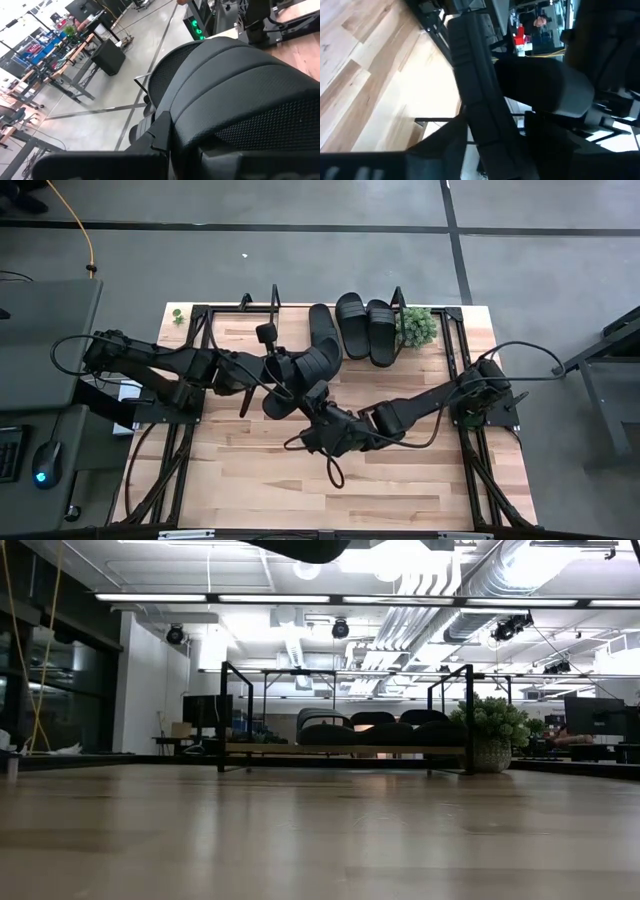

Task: Pick and place slides into the shelf
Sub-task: Put the black slipper on the shelf

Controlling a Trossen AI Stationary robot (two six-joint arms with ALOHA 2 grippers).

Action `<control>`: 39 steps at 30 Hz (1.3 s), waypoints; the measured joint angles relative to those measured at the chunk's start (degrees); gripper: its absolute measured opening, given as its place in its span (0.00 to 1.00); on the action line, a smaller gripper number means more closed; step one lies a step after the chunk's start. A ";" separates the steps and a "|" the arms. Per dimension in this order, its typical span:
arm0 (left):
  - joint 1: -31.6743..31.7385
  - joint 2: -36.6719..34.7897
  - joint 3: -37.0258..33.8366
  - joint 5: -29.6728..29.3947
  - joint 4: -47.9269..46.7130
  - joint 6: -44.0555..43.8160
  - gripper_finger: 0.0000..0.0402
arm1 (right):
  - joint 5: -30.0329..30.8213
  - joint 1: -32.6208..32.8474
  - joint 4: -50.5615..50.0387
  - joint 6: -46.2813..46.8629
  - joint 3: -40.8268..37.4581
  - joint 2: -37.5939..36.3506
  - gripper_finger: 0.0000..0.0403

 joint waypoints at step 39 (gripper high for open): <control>-12.97 -5.22 -0.11 -15.35 -13.37 0.12 0.55 | -12.00 -4.29 -12.39 14.55 0.17 -11.49 0.05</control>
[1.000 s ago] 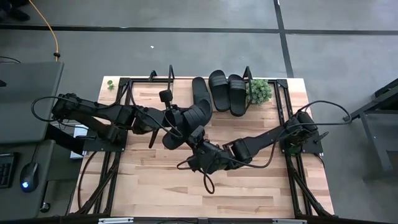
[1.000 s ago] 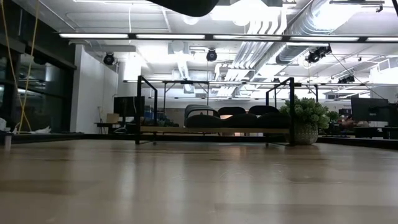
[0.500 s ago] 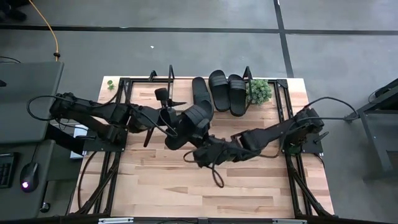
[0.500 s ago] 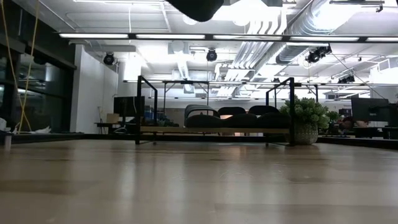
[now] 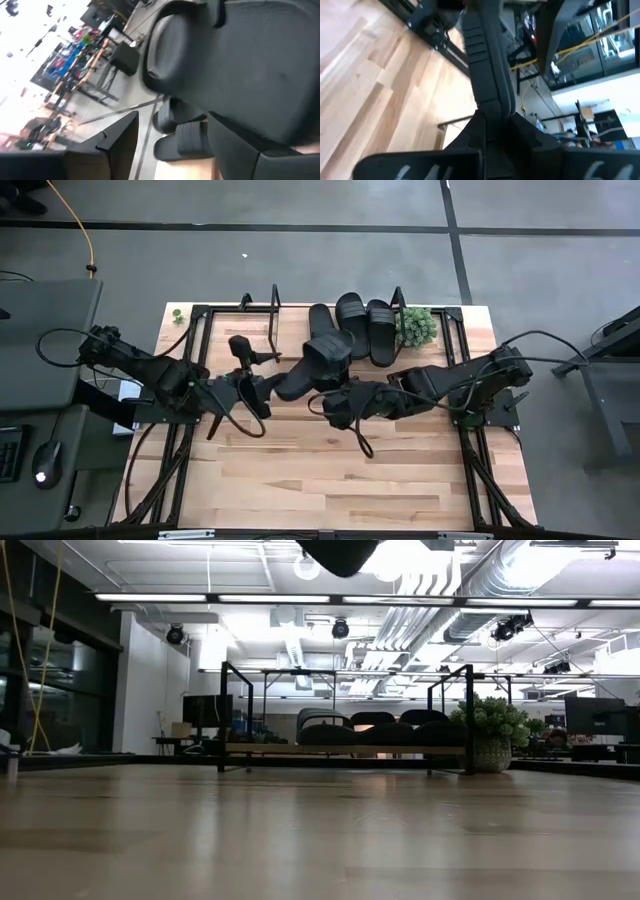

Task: Pick and place slides into the shelf
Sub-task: Put the black slipper on the shelf

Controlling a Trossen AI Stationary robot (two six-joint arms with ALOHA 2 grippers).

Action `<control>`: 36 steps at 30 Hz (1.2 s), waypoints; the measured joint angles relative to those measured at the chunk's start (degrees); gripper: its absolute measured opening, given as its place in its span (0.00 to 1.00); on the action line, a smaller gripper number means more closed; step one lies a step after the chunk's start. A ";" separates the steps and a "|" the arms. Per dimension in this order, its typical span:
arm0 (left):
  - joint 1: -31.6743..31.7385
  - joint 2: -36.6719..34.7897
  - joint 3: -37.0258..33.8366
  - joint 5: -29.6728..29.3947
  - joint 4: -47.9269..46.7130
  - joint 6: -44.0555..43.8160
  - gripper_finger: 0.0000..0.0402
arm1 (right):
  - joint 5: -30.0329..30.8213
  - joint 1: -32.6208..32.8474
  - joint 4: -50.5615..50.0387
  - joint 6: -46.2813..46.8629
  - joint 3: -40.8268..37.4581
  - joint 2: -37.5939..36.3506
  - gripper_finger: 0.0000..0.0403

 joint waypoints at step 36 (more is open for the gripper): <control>-7.27 0.45 0.06 -4.56 -5.54 -8.38 0.49 | -6.84 -5.90 -2.05 3.31 -0.13 -0.73 0.05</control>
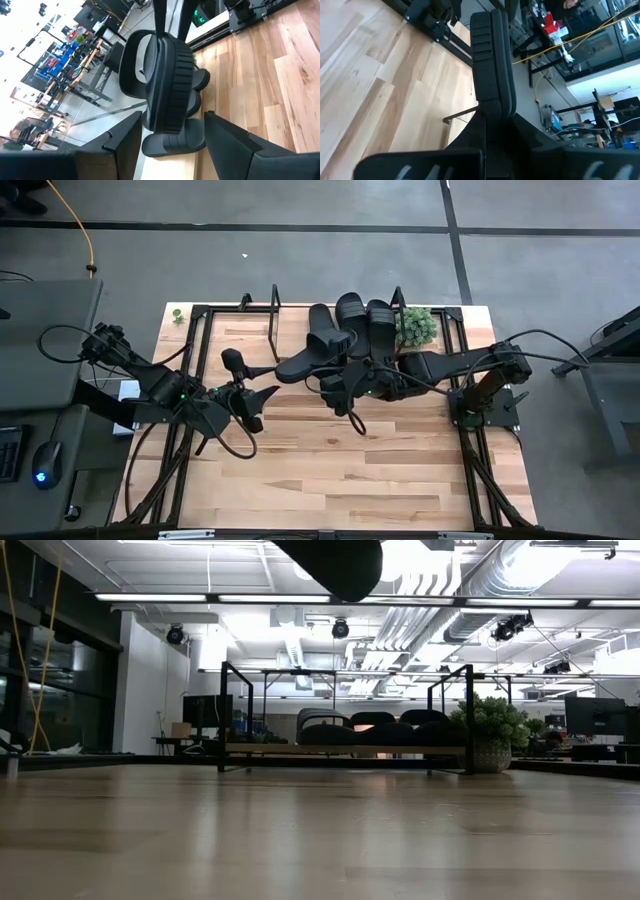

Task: Pick and place slides into the shelf
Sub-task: Put the black slipper on the shelf

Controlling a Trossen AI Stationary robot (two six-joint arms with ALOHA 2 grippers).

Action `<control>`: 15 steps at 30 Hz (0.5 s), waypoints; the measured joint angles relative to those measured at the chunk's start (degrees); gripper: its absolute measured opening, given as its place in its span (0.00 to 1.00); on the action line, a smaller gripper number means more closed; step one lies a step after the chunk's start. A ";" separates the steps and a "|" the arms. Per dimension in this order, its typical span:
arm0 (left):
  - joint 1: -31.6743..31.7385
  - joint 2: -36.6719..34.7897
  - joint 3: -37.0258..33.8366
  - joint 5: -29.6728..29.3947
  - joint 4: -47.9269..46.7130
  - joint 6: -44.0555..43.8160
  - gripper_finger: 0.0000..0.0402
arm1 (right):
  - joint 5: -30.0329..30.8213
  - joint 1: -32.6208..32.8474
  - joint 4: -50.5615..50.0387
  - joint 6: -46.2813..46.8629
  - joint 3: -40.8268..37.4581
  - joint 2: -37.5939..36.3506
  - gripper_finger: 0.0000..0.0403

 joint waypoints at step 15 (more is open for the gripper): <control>0.02 0.36 0.04 0.44 7.42 5.75 0.49 | -2.31 0.20 1.84 -1.00 -0.02 0.07 0.05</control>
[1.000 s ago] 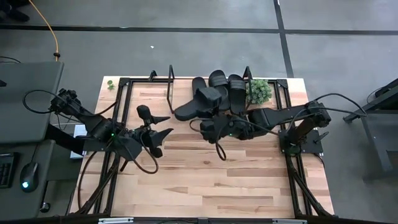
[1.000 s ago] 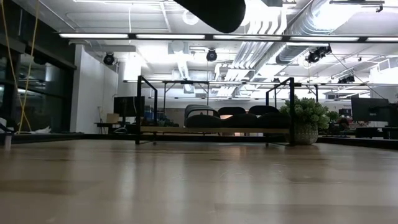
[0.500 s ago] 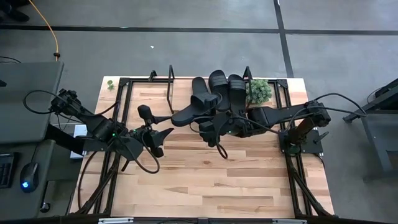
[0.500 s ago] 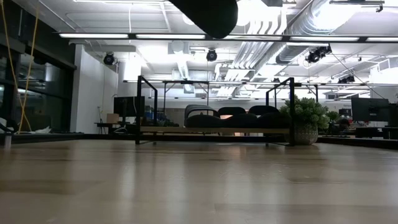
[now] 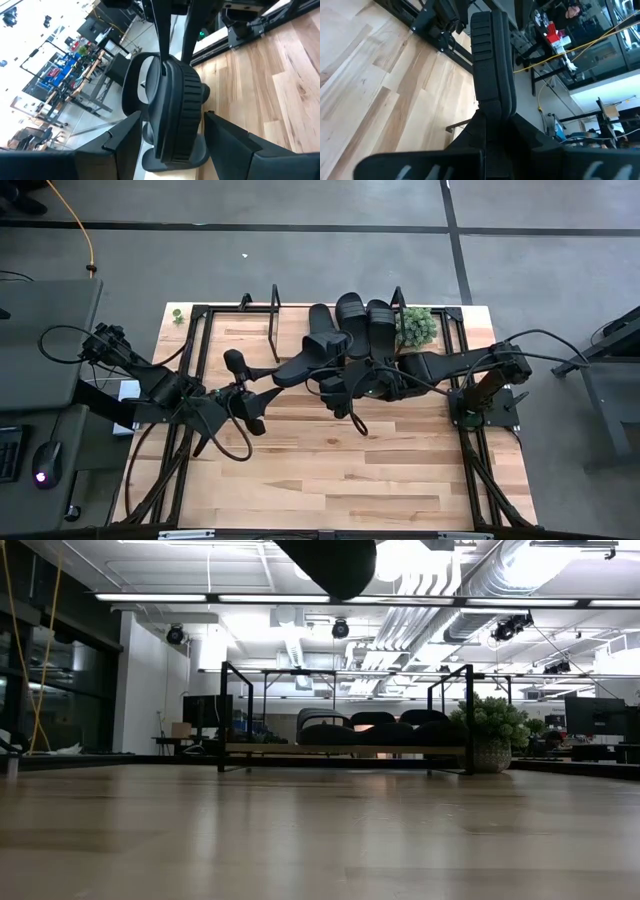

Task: Pick and place slides into the shelf
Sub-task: Put the black slipper on the shelf

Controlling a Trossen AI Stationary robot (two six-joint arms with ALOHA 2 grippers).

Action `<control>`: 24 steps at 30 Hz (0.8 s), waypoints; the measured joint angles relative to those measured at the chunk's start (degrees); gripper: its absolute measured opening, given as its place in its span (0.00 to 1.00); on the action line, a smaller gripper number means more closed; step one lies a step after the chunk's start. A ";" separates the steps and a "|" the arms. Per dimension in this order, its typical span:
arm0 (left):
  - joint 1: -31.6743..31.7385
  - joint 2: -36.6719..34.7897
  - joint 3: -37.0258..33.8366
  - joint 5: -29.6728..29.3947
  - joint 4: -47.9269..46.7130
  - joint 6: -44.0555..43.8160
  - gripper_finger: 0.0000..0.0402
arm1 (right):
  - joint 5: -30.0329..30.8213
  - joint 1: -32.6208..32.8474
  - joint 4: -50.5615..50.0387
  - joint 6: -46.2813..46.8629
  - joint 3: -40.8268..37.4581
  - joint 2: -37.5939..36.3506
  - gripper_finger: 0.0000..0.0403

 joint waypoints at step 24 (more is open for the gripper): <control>6.36 2.57 -0.02 5.27 0.57 0.39 0.49 | -2.32 1.55 2.36 -1.77 -0.02 0.22 0.05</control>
